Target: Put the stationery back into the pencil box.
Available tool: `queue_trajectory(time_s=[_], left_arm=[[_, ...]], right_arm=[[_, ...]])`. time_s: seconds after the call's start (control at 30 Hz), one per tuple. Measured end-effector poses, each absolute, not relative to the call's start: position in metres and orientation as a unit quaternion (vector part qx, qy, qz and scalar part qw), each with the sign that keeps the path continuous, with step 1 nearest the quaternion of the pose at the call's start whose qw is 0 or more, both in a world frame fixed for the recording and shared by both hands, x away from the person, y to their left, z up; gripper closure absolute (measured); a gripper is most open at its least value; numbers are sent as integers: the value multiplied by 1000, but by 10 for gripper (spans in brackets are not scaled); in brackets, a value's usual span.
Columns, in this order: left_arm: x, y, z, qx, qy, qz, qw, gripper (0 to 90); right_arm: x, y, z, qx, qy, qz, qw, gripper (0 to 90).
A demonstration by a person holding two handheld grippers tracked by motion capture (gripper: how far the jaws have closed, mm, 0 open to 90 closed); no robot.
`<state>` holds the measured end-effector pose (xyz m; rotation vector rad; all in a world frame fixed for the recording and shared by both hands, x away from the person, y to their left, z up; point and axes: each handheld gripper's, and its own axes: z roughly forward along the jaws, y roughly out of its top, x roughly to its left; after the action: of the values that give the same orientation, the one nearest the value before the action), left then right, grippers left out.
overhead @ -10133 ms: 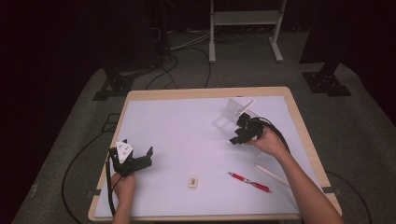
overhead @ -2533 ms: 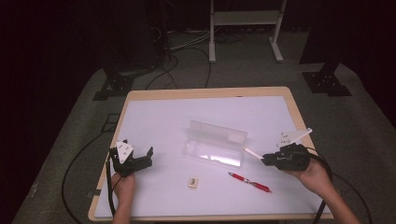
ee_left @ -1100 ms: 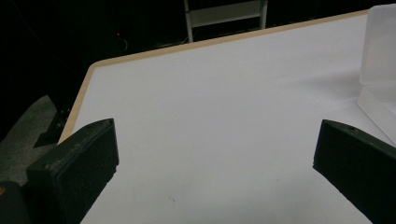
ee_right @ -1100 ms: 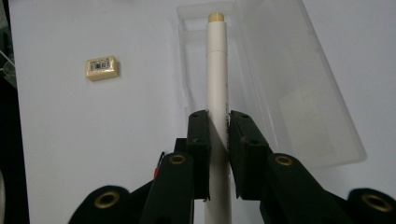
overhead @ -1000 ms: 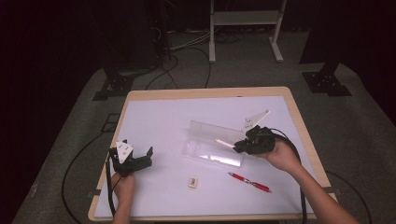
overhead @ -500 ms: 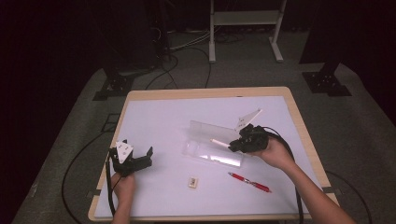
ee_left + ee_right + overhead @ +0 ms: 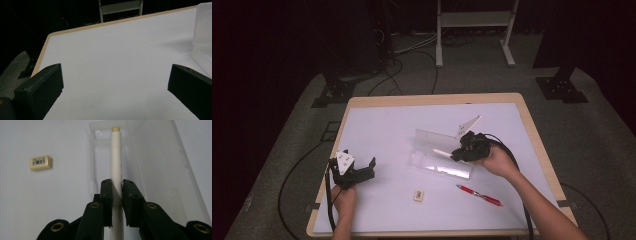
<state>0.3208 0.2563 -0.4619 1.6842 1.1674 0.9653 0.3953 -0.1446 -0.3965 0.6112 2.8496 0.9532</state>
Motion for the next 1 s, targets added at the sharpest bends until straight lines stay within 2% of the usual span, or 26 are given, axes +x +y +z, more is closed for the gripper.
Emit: queue_trajectory(time_s=[1.0], left_arm=[[321,257,-462,672,467,385,426,0]], right_arm=[[411,-117,-433,190,947,257,13,781]])
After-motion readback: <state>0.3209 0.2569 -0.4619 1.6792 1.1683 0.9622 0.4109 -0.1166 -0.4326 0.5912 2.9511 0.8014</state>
